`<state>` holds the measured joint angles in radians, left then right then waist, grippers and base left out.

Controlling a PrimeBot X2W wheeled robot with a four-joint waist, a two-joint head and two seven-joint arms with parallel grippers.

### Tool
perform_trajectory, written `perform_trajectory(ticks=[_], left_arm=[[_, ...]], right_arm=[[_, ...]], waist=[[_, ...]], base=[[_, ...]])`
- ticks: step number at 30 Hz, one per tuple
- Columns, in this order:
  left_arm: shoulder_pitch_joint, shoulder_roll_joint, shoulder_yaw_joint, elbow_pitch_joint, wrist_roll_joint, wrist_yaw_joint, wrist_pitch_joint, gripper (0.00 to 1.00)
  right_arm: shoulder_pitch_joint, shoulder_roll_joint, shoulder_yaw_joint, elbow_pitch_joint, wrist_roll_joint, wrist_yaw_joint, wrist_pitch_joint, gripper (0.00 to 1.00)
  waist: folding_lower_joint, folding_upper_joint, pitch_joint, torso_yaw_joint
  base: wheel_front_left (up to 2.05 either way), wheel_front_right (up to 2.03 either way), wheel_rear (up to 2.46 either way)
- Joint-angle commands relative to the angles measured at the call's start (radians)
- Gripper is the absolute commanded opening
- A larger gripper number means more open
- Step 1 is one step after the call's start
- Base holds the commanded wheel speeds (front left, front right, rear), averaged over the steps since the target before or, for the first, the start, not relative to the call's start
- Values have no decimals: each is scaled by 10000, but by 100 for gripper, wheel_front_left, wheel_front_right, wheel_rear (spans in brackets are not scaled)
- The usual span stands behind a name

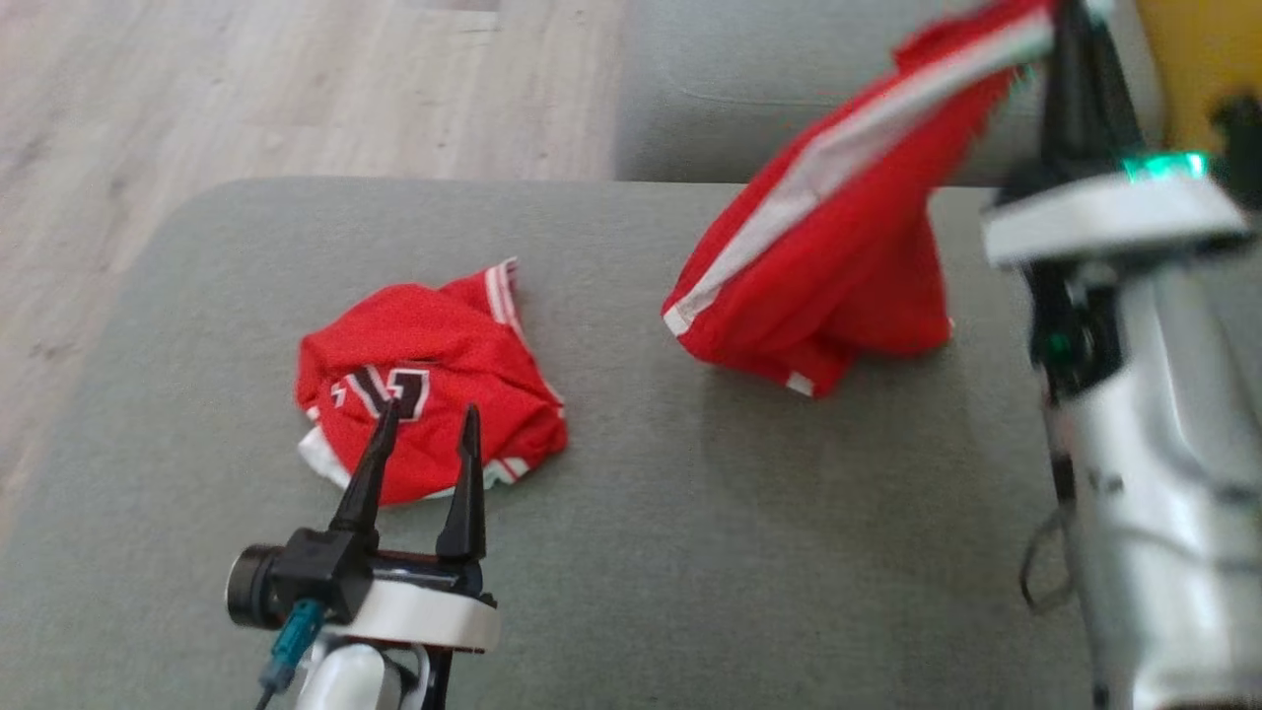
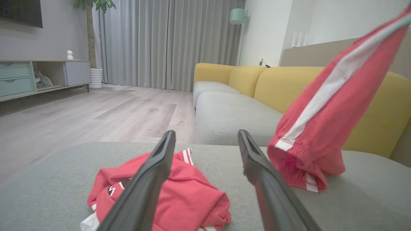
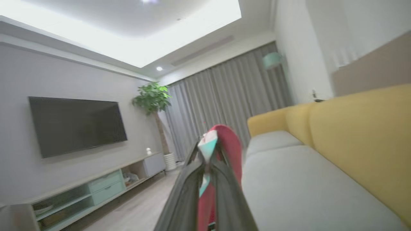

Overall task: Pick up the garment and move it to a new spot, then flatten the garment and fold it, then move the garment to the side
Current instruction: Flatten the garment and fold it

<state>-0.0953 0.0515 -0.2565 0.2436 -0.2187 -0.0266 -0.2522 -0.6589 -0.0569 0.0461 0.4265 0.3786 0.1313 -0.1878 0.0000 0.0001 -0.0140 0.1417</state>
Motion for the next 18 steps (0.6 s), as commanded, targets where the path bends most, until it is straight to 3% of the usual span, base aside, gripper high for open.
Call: perform_trajectory(ticks=[1,9,16,17,18], left_arm=[[-395,-11,313,-382,110,-12,-95,100],[-684,-12,130,-514,87,-24,-95,100],[-852,-12,79,-445,142,-49,-95,100],[-880,-12,90,-437,153,-55,-95,100],[-905,-12,95,-430,162,-61,-95,100]], right_arm=[[663,64,-397,-194,-205,-6,69,0],[3896,65,-2735,-127,-637,-6,286,0],[4770,65,-3078,543,-1138,-6,593,0],[4751,65,-3151,651,-1168,-6,575,89],[4718,65,-3243,747,-1253,-6,508,100]], waist=[[0,-1,122,-446],[0,-1,496,-1225],[0,-1,765,-1564],[0,-1,797,-1594],[0,-1,821,-1611]], base=[[0,0,0],[0,0,0],[0,0,0],[0,0,0],[0,0,0]])
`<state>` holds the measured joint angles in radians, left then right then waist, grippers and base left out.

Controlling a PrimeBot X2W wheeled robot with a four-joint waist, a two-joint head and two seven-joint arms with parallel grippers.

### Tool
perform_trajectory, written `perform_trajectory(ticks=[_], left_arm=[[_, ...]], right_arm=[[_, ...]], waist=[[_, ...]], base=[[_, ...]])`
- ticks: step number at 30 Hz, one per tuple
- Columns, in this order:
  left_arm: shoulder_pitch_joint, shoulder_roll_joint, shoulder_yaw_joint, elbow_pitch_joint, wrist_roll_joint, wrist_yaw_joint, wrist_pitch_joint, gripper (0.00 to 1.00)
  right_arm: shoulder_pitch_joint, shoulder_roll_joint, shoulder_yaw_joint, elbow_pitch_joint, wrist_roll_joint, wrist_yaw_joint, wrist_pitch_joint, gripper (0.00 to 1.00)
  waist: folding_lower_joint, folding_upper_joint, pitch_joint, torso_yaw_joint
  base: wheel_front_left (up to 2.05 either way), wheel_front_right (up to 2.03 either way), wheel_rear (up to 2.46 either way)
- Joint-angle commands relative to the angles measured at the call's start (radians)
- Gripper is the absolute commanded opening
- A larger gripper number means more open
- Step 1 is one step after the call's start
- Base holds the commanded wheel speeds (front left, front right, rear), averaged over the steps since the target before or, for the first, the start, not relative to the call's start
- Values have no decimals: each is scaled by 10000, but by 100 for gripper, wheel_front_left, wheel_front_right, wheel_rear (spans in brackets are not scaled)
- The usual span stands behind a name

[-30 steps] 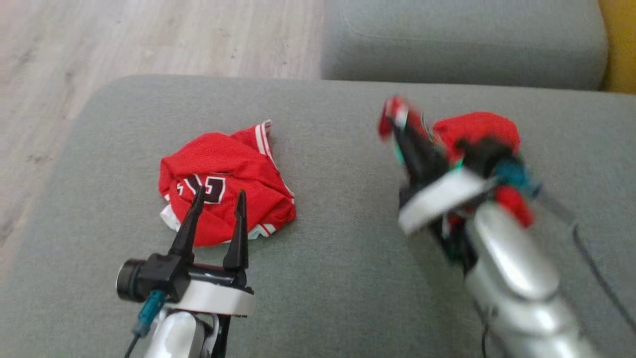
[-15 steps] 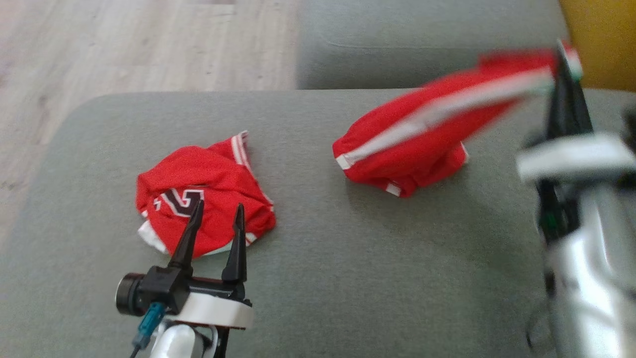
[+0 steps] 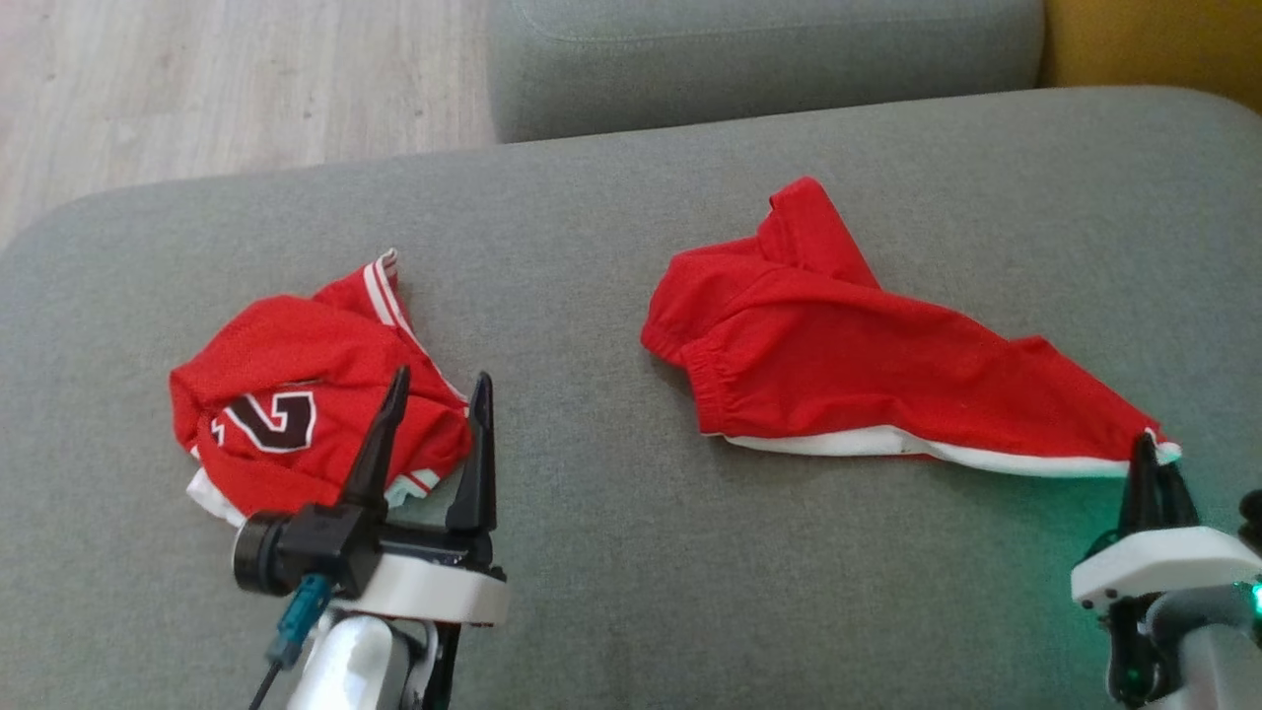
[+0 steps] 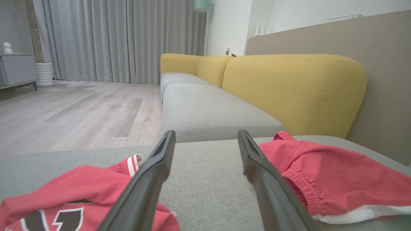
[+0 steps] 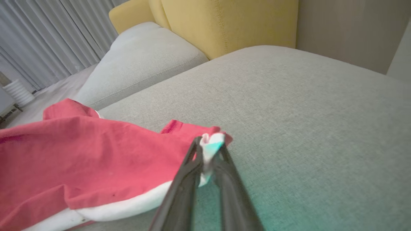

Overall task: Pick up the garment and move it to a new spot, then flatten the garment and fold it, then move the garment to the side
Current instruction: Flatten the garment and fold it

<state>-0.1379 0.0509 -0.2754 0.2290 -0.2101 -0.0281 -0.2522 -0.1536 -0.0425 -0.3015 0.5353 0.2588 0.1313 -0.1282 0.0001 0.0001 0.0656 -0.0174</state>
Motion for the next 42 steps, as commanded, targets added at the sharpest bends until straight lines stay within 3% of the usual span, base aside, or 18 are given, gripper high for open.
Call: perform_trajectory(ticks=[1,5,10,16,21,31,36,42], left_arm=[[-501,-6,285,-279,81,-48,-95,100],[-560,-6,251,-262,81,-57,-95,100],[-588,-6,213,-243,29,-44,-95,100],[-543,-7,181,-266,-47,17,-95,100],[-551,-7,86,-280,-141,41,-95,100],[-616,-7,-88,-214,-263,89,-95,100],[-714,-7,-269,-213,-423,174,-95,100],[-698,-7,-479,-153,-589,269,-95,100]], right_arm=[[-376,-78,193,-283,-242,-6,-191,100],[-558,-78,362,-472,-746,-6,-810,100],[-373,-78,1265,-1650,-1534,-6,-1259,100],[395,-78,3491,-3274,-586,-6,-1330,100],[917,-78,4822,-3659,-789,-6,-1333,100],[-153,-78,6116,-1659,-2666,-6,-621,100],[-761,-78,5959,-739,-3460,-6,-467,100],[-1029,-78,5786,-124,-3380,-6,-473,100]], waist=[[-1,-1,47,-32],[-1,-1,92,-32],[-1,-1,52,75],[-1,-1,-16,323],[-1,-1,78,669],[-1,-1,461,1296],[-1,-1,620,1519],[-1,-1,658,1614]], base=[[0,0,0],[0,0,0],[0,0,0],[0,0,0],[0,0,0],[0,0,0],[0,0,0],[0,0,0]])
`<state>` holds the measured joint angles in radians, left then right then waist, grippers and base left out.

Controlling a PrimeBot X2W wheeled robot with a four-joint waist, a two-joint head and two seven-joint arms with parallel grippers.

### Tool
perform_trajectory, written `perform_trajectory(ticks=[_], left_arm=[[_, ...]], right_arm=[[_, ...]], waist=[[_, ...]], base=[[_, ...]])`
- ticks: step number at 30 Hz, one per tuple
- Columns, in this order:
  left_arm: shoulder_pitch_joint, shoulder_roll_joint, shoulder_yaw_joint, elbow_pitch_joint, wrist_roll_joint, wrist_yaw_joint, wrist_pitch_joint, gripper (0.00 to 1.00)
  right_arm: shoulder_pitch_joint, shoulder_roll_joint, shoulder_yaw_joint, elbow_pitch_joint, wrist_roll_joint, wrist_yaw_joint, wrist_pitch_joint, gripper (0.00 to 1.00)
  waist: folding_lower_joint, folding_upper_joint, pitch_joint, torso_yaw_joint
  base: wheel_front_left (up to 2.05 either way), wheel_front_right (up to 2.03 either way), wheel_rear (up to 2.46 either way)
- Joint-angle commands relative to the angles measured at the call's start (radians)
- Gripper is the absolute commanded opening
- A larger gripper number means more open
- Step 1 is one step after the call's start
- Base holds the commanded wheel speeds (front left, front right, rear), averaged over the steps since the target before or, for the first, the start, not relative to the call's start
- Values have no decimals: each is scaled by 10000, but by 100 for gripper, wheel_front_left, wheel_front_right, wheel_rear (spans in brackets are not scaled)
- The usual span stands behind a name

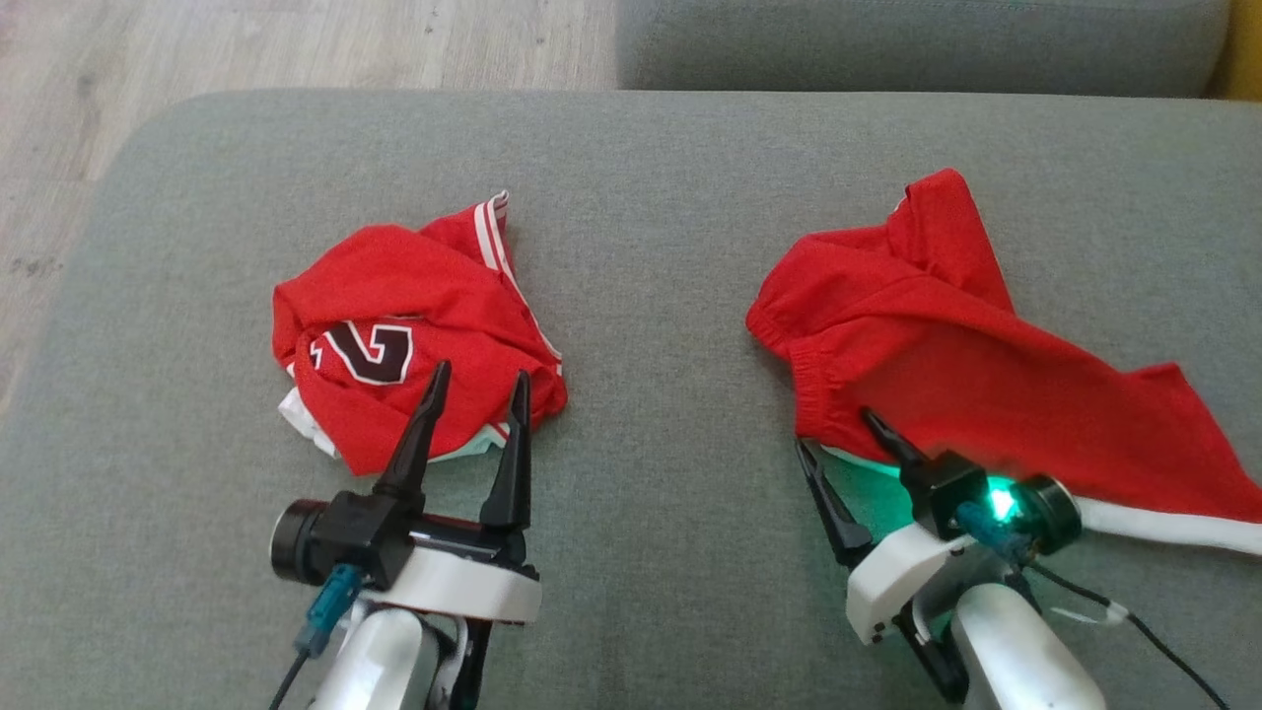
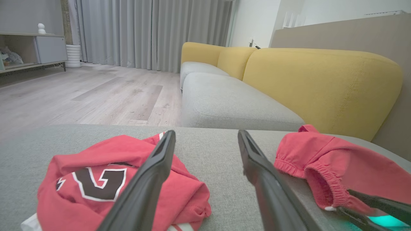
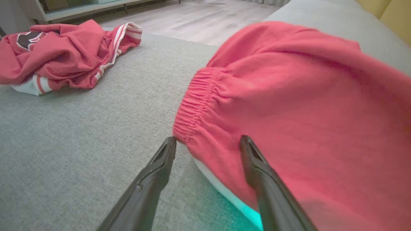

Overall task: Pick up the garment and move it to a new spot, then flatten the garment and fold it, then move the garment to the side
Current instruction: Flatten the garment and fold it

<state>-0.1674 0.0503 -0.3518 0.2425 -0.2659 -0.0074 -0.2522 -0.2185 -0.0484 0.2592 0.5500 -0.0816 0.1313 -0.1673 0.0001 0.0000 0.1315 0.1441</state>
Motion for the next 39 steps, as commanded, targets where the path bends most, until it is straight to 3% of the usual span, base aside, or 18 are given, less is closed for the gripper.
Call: perform_trajectory(ticks=[1,6,7,8,14,19,33,34,35,39], left_arm=[[-400,-1,282,-281,-42,78,-95,100],[-386,-1,312,-307,-33,116,-95,100],[-380,-1,308,-295,-23,113,-95,100],[-375,-1,298,-286,-17,114,-95,100],[-358,-1,305,-219,-7,118,-95,100],[-252,-1,468,-135,57,67,-95,100],[-92,-1,639,-124,162,-36,-95,100],[-85,-1,650,-123,169,-41,-95,100],[-78,-1,656,-122,176,-44,-95,100],[-61,-1,702,-98,206,-37,-95,100]], right_arm=[[-425,-18,198,-167,144,-6,-90,100],[-721,-18,445,311,1022,-6,-150,100],[-785,-18,501,414,1148,-6,-153,75],[-846,-18,589,513,1272,-6,-161,0],[-1048,-18,1227,693,2464,-6,-481,0],[-975,-18,2448,278,3863,-6,-600,0],[-851,-18,4591,-472,5565,-6,10,0],[-875,-18,4605,-386,5517,-6,43,33],[-902,-18,4551,-271,5416,-6,50,100],[-963,-18,4237,-103,5295,-6,-25,100]], waist=[[-1,0,8,0],[-1,0,77,-55],[-1,0,79,-73],[-1,0,80,-91],[-1,0,-56,-228],[-1,0,-432,-356],[-1,0,-734,-237],[-1,0,-733,-225],[-1,0,-734,-218],[-1,0,-759,-292]], base=[[0,0,0],[0,0,0],[0,0,0],[0,0,0],[0,0,0],[0,0,0],[0,0,0],[0,0,0],[0,0,0],[0,0,0]])
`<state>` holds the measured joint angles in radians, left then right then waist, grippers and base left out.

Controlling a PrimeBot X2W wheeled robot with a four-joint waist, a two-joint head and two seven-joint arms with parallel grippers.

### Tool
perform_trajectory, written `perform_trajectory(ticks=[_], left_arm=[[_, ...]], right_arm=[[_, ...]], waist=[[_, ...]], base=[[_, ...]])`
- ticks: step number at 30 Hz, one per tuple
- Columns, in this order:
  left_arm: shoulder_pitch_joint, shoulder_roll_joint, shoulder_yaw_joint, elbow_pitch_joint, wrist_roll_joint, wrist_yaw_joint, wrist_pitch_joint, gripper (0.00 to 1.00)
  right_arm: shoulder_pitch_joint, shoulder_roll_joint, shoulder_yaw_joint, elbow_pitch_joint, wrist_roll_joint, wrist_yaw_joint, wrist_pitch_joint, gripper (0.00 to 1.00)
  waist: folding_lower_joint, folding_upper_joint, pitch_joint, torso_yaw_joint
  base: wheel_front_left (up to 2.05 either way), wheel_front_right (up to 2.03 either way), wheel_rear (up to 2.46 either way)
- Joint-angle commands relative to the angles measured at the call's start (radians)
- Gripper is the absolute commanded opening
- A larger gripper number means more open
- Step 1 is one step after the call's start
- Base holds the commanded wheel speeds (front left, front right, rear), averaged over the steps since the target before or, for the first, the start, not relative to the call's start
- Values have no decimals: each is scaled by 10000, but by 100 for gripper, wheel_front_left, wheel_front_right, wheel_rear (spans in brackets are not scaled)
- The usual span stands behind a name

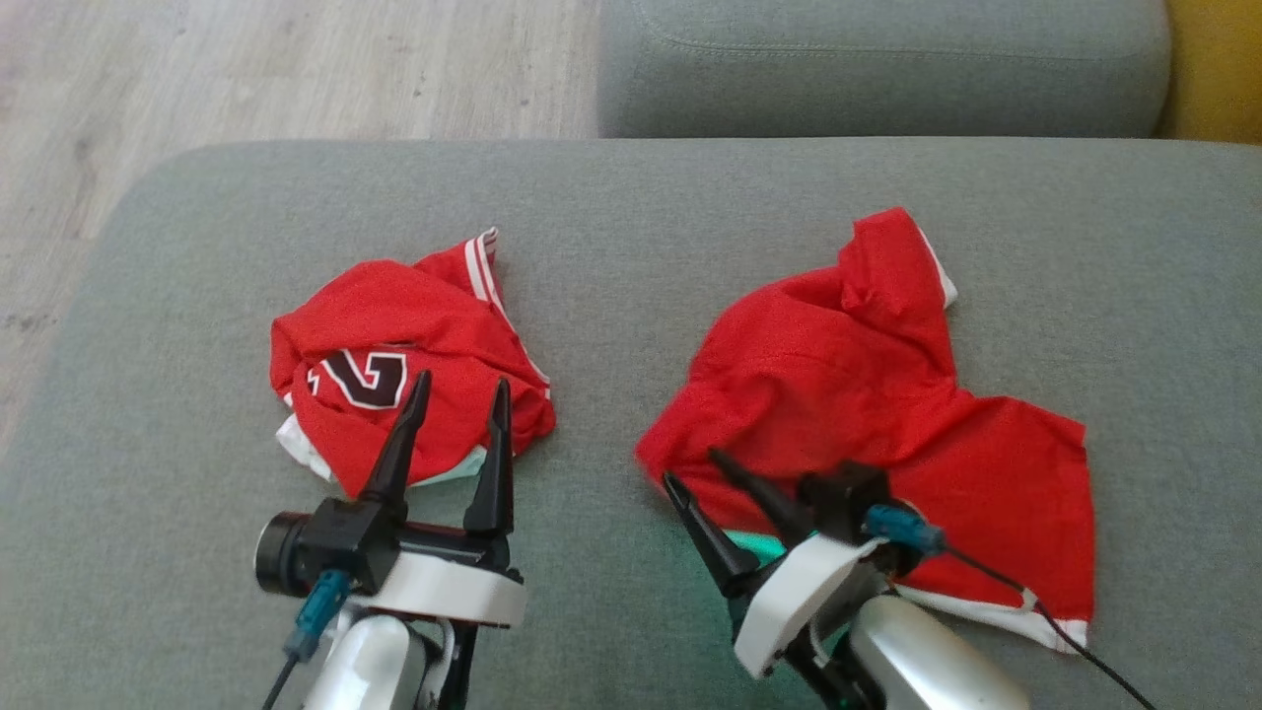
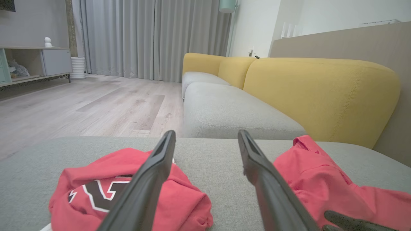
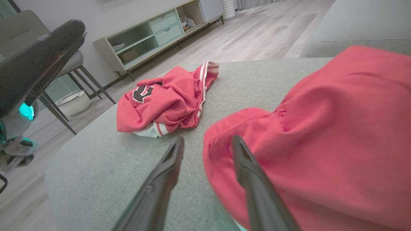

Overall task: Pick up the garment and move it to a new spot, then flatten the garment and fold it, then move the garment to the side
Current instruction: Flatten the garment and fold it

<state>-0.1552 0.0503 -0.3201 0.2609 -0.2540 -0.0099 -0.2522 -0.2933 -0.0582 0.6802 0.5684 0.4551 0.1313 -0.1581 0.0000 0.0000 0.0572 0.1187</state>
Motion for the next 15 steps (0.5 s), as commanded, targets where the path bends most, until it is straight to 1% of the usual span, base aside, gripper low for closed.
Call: perform_trajectory(ticks=[1,3,7,10,15], left_arm=[[-176,-1,401,-272,106,-23,-95,100],[-172,-1,412,-265,119,-32,-95,100],[-153,-1,433,-295,138,-39,-95,100],[-108,-1,445,-324,158,-45,-95,100],[-99,-1,406,-406,177,-79,-95,100]], right_arm=[[-222,80,-102,-288,-104,-6,-168,100],[-226,80,-248,-293,-180,-6,-222,100],[-45,80,-1207,-525,-511,-6,-457,100],[271,76,-2212,-823,-992,-6,-559,100],[1084,1,-4163,-1671,-1710,-6,-685,100]], waist=[[0,0,-39,-84],[0,0,-62,-134],[0,0,-185,-396],[0,0,-281,-638],[0,0,-287,-927]], base=[[0,0,0],[0,0,0],[0,0,0],[0,0,0],[0,0,0]])
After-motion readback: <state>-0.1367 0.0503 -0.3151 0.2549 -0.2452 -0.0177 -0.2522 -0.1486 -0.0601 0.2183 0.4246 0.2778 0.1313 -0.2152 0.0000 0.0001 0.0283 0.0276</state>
